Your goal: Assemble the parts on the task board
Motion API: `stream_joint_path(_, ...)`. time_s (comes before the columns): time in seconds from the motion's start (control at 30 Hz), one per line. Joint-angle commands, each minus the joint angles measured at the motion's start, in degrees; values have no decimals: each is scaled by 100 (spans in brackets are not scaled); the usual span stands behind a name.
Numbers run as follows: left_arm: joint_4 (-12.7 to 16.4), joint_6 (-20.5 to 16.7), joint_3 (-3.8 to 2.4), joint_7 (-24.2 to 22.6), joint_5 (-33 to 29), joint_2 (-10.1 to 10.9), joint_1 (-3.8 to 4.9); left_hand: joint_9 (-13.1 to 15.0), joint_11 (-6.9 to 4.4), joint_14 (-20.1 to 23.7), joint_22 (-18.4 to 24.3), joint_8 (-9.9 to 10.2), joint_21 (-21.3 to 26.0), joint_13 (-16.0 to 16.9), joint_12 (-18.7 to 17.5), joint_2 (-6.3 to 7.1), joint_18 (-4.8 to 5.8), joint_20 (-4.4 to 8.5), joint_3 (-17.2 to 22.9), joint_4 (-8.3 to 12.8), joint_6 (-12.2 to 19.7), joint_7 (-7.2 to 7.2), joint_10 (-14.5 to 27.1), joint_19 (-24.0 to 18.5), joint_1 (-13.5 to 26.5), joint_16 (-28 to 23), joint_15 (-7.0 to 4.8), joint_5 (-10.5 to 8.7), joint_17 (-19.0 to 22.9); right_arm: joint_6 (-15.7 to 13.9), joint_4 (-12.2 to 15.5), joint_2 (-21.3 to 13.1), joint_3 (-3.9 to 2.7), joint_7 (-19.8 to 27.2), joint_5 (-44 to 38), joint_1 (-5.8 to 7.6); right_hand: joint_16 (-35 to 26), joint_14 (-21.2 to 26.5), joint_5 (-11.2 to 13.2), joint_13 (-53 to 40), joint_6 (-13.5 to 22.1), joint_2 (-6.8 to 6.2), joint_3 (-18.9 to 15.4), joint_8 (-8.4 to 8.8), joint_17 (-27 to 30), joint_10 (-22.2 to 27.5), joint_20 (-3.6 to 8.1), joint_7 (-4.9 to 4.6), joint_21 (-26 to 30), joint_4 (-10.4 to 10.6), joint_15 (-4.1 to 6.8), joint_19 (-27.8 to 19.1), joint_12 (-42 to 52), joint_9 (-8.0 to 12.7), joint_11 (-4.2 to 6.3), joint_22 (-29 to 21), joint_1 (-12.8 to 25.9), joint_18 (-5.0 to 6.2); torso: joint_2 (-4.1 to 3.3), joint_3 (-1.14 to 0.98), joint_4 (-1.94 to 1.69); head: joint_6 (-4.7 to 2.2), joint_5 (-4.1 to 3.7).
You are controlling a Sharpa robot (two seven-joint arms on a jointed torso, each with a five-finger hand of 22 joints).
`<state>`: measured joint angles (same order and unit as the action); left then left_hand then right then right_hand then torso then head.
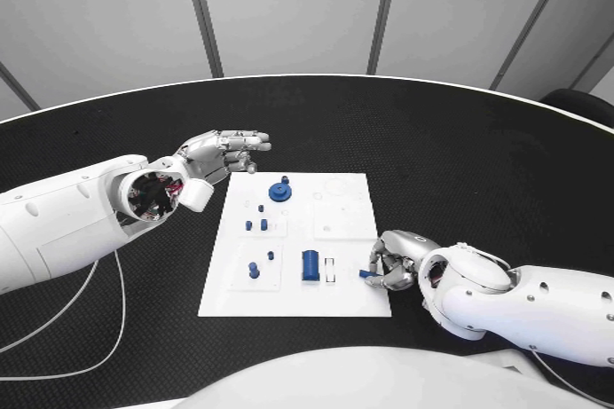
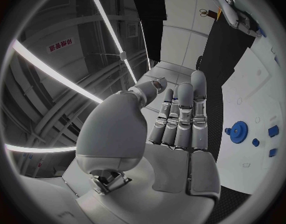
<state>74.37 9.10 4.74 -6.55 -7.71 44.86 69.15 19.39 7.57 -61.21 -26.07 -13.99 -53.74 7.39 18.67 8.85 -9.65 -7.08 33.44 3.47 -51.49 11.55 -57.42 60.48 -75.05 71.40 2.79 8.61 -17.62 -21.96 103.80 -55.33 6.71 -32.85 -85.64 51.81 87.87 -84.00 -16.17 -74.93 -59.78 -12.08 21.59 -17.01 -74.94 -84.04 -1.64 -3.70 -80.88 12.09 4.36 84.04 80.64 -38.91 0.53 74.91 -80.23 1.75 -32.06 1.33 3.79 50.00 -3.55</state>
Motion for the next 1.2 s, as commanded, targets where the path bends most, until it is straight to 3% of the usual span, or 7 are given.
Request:
stream_joint_path(0.03, -3, 2, 0, 0, 2, -6, 0, -5, -11, 43, 6, 22, 26, -10, 33, -9, -97, -44, 7, -24, 27, -8, 42, -15, 4, -6, -7, 20, 8, -86, 95, -31, -1, -3, -8, 0, 35, -523, -166, -986, -50, 58, 499, -43, -1128, -202, 42, 10, -28, -385, 30, 448, 30, 52, 36, 1283, 69, -8, 0, -5, 0, 0, -7)
stream_joint_path(0.17, -12, 2, 0, 1, 4, -15, 0, -6, -11, 44, 8, 21, 28, -10, 36, -10, -98, -45, 9, -28, 29, -8, 45, -14, 1, -5, -6, 21, 8, -216, 252, -78, -4, -3, 1, 1, 45, -528, -462, -1000, -35, 83, 736, -103, -1149, -221, 49, 19, -60, -521, 37, 456, 53, -67, 45, 1292, 207, -14, 0, -1, -2, 0, -17)
stream_joint_path(0.37, -22, 3, 0, 3, 5, -33, -1, -6, -11, 44, 8, 21, 28, -10, 36, -10, -98, -45, 9, -28, 29, -8, 45, -14, 1, -5, -6, 21, 8, -367, 403, -111, -15, 10, 81, 4, 49, -530, -576, -1010, 25, 107, 869, -155, -1158, -236, 51, 19, -76, -619, 39, 459, 69, -183, 45, 1296, 350, -17, 3, 16, -5, 0, -16)
stream_joint_path(0.57, -29, 2, 0, 5, 5, -41, -1, -6, -11, 44, 8, 21, 28, -10, 36, -10, -98, -45, 9, -28, 29, -8, 45, -14, 1, -5, -6, 21, 8, -536, 434, -62, -41, 50, 313, 7, 57, -533, -641, -1014, 67, 120, 939, -181, -1175, -244, 52, 23, -86, -641, 41, 462, 75, -253, 47, 1299, 496, -19, -1, 13, -4, 0, 5)
stream_joint_path(0.8, -31, 6, 0, 5, 5, -46, -1, -6, -11, 44, 8, 21, 28, -10, 36, -10, -98, -45, 9, -28, 29, -8, 45, -14, 1, -5, -6, 21, 8, -655, 293, 165, -75, 90, 490, 11, 65, -537, -621, -1010, 72, 109, 986, -212, -1192, -249, 59, 48, -100, -635, 53, 465, 68, -316, 64, 1303, 677, -21, -6, 7, -10, 0, 18)
stream_joint_path(0.9, -33, 8, 0, 6, 5, -49, -1, -6, -11, 44, 8, 21, 28, -10, 36, -10, -98, -45, 9, -28, 29, -8, 45, -14, 1, -5, -6, 21, 8, -711, 185, 297, -89, 103, 515, 13, 69, -539, -425, -1013, 67, 92, 988, -214, -1201, -256, 68, 68, -116, -566, 65, 469, 72, -340, 80, 1306, 877, -24, -8, 8, -13, 0, 14)
stream_joint_path(1.2, -34, 11, 0, 11, 5, -61, 0, -6, -11, 44, 8, 21, 28, -10, 36, -10, -98, -45, 9, -28, 29, -8, 45, -14, 1, -5, -6, 21, 8, -790, -154, 675, -133, 146, 604, 21, 74, -542, -393, -1016, 22, 69, 971, -219, -1212, -264, 81, 83, -122, -421, 77, 471, 75, -362, 93, 1308, 1169, -25, -12, 9, -21, 0, 30)
